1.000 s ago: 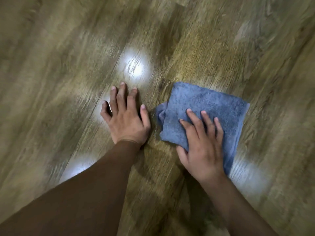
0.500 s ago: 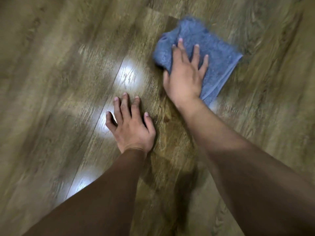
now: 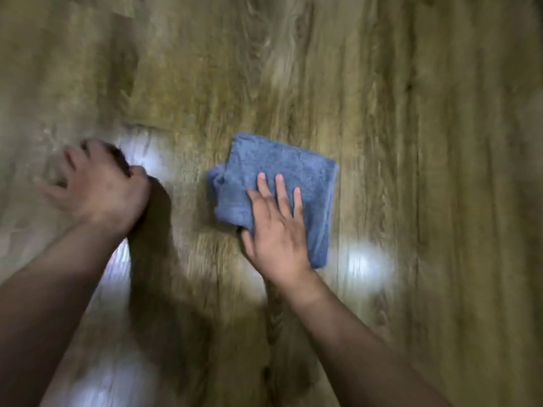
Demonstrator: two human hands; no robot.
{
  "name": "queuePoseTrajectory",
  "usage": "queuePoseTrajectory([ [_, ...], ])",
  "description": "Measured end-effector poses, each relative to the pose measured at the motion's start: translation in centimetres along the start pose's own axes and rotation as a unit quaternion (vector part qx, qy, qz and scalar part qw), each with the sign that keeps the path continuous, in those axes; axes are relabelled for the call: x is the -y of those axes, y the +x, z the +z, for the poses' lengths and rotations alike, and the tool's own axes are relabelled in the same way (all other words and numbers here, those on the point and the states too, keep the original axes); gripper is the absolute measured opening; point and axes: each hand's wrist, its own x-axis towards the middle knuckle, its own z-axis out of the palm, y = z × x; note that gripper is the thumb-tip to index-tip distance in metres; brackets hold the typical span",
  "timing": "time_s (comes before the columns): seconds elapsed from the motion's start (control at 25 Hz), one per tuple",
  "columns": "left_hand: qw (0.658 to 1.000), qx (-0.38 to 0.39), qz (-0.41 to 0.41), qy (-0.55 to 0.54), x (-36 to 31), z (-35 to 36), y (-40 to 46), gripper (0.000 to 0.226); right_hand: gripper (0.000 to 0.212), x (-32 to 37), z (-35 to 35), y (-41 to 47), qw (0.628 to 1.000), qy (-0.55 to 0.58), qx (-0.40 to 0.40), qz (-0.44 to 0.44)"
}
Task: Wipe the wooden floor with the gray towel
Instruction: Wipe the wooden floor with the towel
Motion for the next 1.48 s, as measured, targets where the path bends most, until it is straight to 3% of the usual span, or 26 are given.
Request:
queuePoseTrajectory([
  [0.12, 0.976, 0.061, 0.204, -0.05, -10.3, 0.5, -0.7, 0.049, 0.067, -8.2, -1.2, -3.6, 0.996, 0.007, -0.005, 0.083],
  [0.2, 0.949, 0.108, 0.288, -0.072, -17.4, 1.6, -1.6, 0.051, 0.068, -14.2, -2.5, -4.7, 0.988, 0.011, -0.012, 0.154],
  [0.32, 0.946, 0.117, 0.298, -0.052, -21.6, 4.7, -2.6, 0.06, 0.07, -21.7, -3.7, -4.5, 0.969, 0.003, -0.033, 0.244],
  [0.44, 0.955, 0.043, 0.294, 0.005, -21.6, 7.5, -2.6, 0.068, 0.081, -26.6, -3.5, -0.6, 0.947, 0.017, -0.086, 0.31],
  [0.64, 0.952, 0.036, 0.305, 0.014, -21.7, 7.3, -2.8, 0.065, 0.078, -29.6, -4.2, 9.5, 0.898, 0.086, -0.138, 0.409],
  [0.76, 0.953, 0.037, 0.301, 0.011, -21.6, 7.3, -3.0, 0.064, 0.075, -27.5, -4.9, 15.3, 0.911, 0.09, -0.14, 0.378],
  [0.88, 0.956, 0.035, 0.291, -0.007, -21.9, 7.3, -2.8, 0.064, 0.072, -22.2, -5.1, 16.7, 0.964, 0.078, -0.108, 0.232],
  [1.04, 0.957, 0.021, 0.29, -0.015, -21.7, 7.5, -2.9, 0.063, 0.069, -17.2, -3.9, 10.0, 0.992, 0.078, -0.067, 0.076],
  [1.16, 0.954, 0.016, 0.298, -0.003, -21.9, 7.2, -2.9, 0.062, 0.068, -19.5, -3.4, 3.5, 0.998, 0.062, -0.024, 0.008],
  [1.24, 0.954, 0.018, 0.299, -0.002, -21.7, 7.3, -2.7, 0.062, 0.067, -23.0, -4.2, 2.3, 0.999, 0.04, -0.013, 0.023],
  [1.48, 0.954, 0.027, 0.298, 0.006, -21.7, 7.3, -2.8, 0.064, 0.072, -30.8, -7.0, 15.0, 0.948, 0.091, -0.088, 0.292],
])
